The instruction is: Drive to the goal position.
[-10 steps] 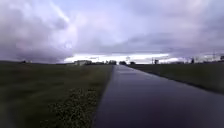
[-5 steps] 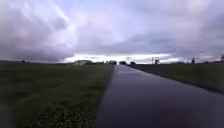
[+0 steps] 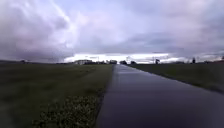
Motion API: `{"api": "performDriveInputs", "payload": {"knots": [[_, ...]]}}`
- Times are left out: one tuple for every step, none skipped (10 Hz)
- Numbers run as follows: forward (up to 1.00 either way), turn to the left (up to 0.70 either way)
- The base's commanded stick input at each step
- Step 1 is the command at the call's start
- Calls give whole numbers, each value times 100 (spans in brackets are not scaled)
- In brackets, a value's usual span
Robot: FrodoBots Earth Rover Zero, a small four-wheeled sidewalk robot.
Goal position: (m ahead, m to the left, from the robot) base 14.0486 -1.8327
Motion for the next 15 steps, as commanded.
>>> {"api": "performDriveInputs", "payload": {"knots": [[70,0],[70,0],[70,-4],[70,-13],[70,-23],[70,-27],[70,-27],[70,-27],[70,-27],[70,-27],[70,-27],[70,-27],[70,-27],[70,-27],[70,-27]]}}
